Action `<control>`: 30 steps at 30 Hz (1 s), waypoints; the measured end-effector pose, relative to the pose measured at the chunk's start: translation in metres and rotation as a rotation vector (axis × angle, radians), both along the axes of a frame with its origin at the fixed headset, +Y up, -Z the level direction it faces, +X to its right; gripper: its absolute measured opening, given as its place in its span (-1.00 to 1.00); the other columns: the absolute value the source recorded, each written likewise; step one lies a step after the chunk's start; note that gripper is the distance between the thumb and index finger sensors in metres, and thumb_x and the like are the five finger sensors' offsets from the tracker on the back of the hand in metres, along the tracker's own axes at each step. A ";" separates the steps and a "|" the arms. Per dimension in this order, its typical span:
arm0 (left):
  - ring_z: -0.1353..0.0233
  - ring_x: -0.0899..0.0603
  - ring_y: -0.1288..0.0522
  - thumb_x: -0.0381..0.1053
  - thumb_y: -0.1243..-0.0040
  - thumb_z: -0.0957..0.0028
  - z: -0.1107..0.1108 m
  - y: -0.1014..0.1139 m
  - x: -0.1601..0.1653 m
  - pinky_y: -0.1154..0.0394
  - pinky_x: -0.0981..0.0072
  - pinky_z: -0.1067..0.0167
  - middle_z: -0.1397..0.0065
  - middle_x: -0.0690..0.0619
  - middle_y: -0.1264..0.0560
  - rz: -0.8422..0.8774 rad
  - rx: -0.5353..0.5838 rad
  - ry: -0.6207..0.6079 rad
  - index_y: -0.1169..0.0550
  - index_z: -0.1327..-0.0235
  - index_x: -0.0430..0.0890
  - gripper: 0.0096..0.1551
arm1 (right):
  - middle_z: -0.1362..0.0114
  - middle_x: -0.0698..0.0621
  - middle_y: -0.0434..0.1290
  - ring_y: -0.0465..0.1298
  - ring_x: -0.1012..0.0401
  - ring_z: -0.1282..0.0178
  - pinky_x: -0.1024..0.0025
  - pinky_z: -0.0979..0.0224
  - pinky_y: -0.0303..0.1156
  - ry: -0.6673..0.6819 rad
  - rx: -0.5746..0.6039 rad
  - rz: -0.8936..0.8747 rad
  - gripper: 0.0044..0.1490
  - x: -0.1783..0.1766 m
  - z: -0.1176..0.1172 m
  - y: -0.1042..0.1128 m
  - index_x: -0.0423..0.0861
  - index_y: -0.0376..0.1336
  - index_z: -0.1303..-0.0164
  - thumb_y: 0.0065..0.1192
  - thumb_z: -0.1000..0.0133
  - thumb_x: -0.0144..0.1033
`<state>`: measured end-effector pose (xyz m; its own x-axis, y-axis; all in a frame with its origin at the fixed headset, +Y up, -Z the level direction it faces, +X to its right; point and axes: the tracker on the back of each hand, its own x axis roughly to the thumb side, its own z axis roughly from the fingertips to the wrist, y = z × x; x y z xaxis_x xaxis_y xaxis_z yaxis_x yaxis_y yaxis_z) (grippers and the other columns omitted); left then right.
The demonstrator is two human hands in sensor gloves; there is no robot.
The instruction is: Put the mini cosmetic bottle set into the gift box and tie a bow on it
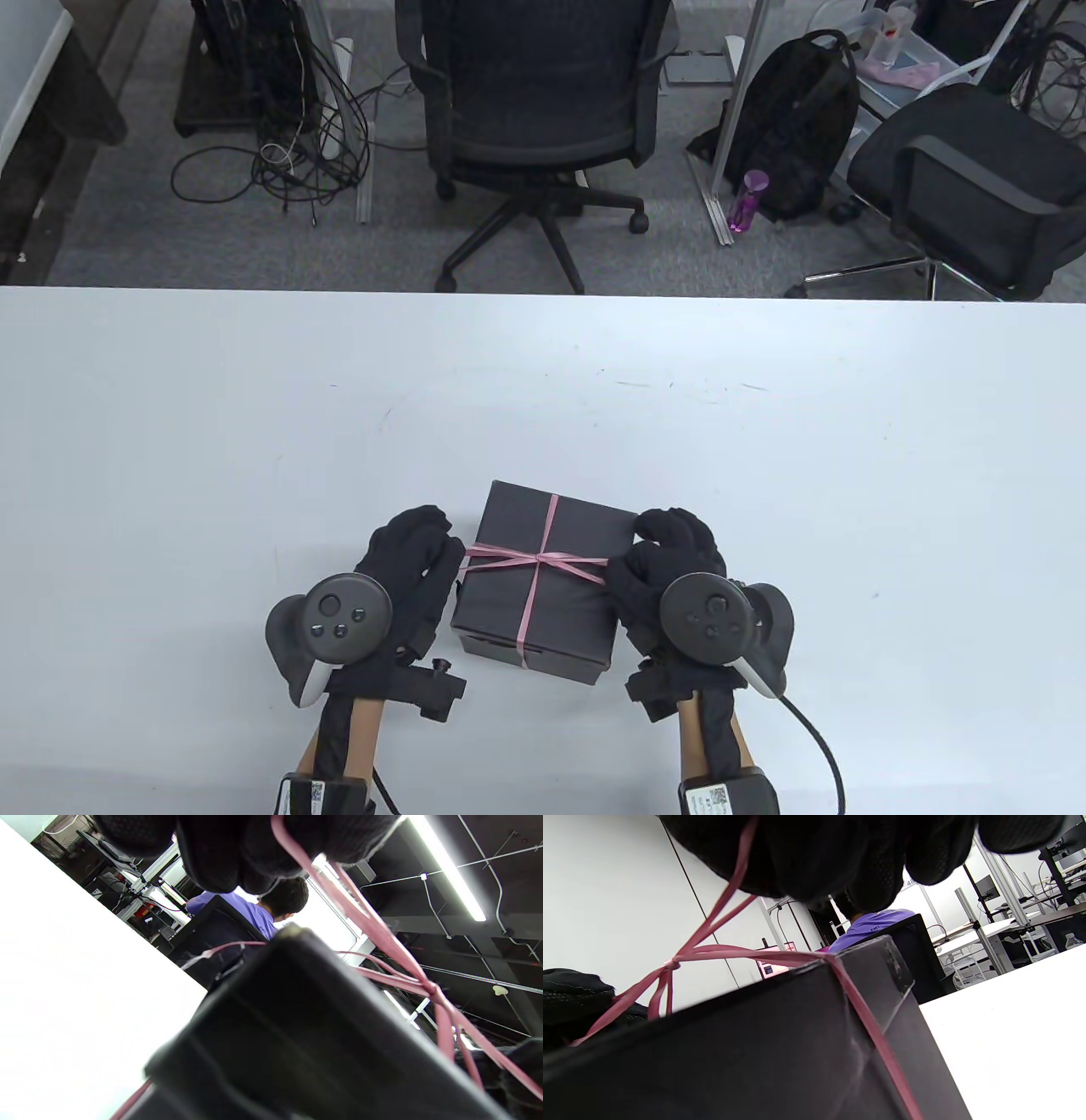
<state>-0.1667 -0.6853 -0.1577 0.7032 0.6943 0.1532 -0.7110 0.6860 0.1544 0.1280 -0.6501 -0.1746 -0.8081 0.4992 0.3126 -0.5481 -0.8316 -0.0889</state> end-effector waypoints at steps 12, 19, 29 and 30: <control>-0.36 -0.28 -0.54 0.15 -0.10 -0.28 -0.001 -0.001 -0.003 -0.45 -0.24 -0.30 -0.50 -0.07 -0.47 -0.031 -0.031 0.008 -0.68 0.15 -0.20 -0.57 | -0.45 -0.51 0.31 0.15 -0.51 -0.41 -0.58 -0.30 0.10 -0.012 -0.035 0.028 -0.55 0.003 -0.001 0.000 -0.54 0.44 0.48 0.26 -0.26 -0.40; -0.35 -0.28 -0.55 0.18 -0.09 -0.28 0.001 0.001 -0.004 -0.45 -0.25 -0.30 -0.48 -0.08 -0.48 -0.068 -0.032 0.033 -0.68 0.15 -0.16 -0.57 | -0.45 -0.51 0.33 0.17 -0.51 -0.40 -0.56 -0.30 0.13 -0.024 -0.036 0.066 -0.54 0.003 0.000 0.001 -0.49 0.47 0.37 0.24 -0.28 -0.32; -0.52 -0.34 -0.44 0.33 0.05 -0.26 0.018 0.022 -0.002 -0.33 -0.44 -0.39 -0.67 -0.15 -0.31 -0.466 0.135 0.191 -0.39 -0.61 0.00 -0.27 | -0.60 -0.52 0.20 0.13 -0.51 -0.50 -0.57 -0.36 0.16 -0.028 0.161 0.350 0.00 -0.007 0.017 0.025 -0.43 0.09 -0.65 0.20 -0.25 0.05; -0.57 -0.35 -0.40 0.35 0.06 -0.25 0.019 0.023 -0.001 -0.29 -0.49 -0.41 -0.69 -0.15 -0.29 -0.504 0.157 0.183 -0.31 -0.69 0.03 -0.22 | -0.64 -0.51 0.15 0.10 -0.50 -0.53 -0.58 -0.37 0.14 -0.021 0.183 0.382 0.03 -0.008 0.018 0.027 -0.40 0.04 -0.69 0.18 -0.25 0.07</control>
